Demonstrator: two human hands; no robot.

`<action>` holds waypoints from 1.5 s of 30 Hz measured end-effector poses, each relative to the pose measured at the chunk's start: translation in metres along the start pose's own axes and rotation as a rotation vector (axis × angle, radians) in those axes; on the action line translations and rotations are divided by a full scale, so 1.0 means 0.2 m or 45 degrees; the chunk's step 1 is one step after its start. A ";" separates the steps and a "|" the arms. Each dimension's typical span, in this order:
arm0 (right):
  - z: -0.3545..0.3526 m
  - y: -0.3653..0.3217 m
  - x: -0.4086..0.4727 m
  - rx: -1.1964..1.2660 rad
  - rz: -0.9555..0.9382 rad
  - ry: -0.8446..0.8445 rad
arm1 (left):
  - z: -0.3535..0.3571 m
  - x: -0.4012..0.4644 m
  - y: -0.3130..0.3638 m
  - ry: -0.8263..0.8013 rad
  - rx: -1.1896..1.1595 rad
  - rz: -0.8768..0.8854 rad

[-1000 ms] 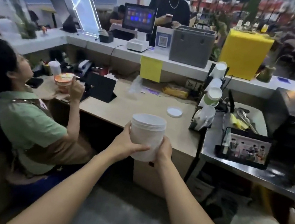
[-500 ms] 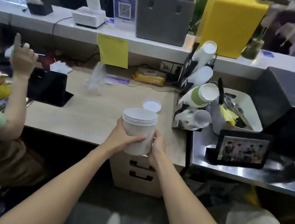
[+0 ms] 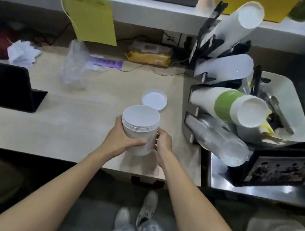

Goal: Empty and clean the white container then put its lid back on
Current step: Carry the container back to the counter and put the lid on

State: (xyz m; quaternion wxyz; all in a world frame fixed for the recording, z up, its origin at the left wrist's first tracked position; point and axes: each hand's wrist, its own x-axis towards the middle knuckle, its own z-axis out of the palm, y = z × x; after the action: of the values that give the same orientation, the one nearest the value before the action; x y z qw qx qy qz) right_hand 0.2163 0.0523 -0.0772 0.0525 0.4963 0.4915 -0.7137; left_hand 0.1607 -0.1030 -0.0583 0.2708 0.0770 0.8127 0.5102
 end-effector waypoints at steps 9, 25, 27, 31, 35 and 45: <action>0.08 -0.22 0.43 -0.183 -0.040 0.252 | 0.03 0.27 -0.13 0.117 -0.052 -0.015; 0.29 -0.45 0.84 -0.634 -0.080 0.568 | -0.06 0.60 -0.31 -0.043 -0.042 0.151; 0.29 -0.45 0.85 -0.662 -0.085 0.574 | -0.06 0.62 -0.33 -0.059 -0.035 0.172; 0.26 -0.46 0.81 -0.519 -0.077 0.575 | -0.05 0.67 -0.34 -0.072 -0.023 0.202; 0.22 -0.50 0.69 -0.182 -0.118 0.573 | -0.03 0.68 -0.32 -0.109 -0.037 0.185; 0.21 -0.34 0.22 -0.934 -1.452 0.371 | -0.01 0.66 -0.16 -0.102 -0.021 0.247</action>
State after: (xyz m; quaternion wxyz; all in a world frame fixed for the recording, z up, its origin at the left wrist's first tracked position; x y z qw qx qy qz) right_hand 0.1283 0.0743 -0.0651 -0.2328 0.2015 0.8872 -0.3436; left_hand 0.0530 -0.0668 -0.1342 0.2529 0.1734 0.7856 0.5373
